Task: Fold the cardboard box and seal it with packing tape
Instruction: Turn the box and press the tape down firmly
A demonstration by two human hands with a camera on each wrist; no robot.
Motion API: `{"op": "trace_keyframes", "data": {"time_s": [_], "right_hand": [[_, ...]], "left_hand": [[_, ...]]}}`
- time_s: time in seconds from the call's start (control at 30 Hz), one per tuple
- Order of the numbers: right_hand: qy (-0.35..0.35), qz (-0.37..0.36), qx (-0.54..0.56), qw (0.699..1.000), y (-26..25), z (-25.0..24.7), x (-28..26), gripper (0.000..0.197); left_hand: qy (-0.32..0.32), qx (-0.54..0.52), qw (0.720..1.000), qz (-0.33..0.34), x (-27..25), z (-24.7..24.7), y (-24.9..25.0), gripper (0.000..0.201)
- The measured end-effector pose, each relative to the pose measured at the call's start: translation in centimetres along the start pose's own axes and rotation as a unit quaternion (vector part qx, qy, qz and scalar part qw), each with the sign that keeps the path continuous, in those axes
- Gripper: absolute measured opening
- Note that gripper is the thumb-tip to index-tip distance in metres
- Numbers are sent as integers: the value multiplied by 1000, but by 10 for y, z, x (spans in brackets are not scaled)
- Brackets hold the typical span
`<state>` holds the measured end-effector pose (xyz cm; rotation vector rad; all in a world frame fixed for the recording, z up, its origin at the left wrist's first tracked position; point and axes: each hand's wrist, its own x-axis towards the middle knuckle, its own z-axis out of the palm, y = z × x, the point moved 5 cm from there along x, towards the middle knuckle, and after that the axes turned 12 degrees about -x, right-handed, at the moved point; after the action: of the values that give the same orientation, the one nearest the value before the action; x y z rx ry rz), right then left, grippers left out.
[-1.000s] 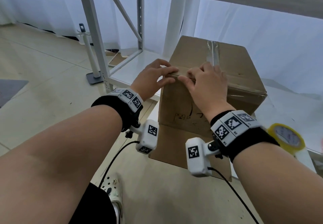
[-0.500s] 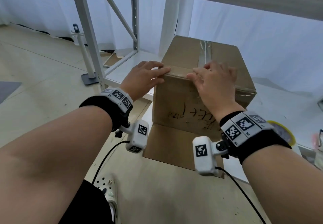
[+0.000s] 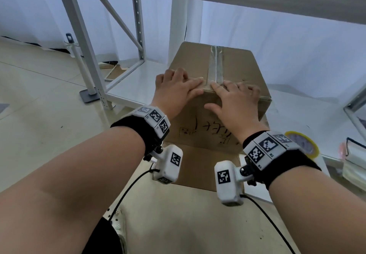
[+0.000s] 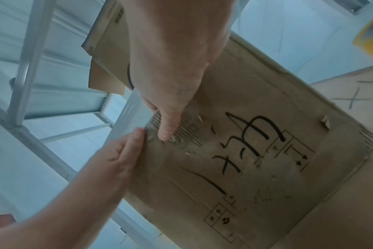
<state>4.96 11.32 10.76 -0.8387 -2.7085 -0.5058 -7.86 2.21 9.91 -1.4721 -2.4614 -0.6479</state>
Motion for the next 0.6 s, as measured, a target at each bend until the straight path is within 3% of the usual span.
{"op": "trace_keyframes", "data": {"time_s": [0.27, 0.43, 0.6], "right_hand": [[61, 2, 49, 997, 28, -11, -9, 39], [46, -5, 42, 998, 40, -6, -12, 45], [25, -18, 40, 999, 46, -1, -13, 49]], "left_hand": [[-2, 45, 998, 51, -7, 1, 2, 67], [-6, -18, 998, 58, 3, -6, 34, 48], [0, -9, 998, 55, 12, -1, 46, 49]]}}
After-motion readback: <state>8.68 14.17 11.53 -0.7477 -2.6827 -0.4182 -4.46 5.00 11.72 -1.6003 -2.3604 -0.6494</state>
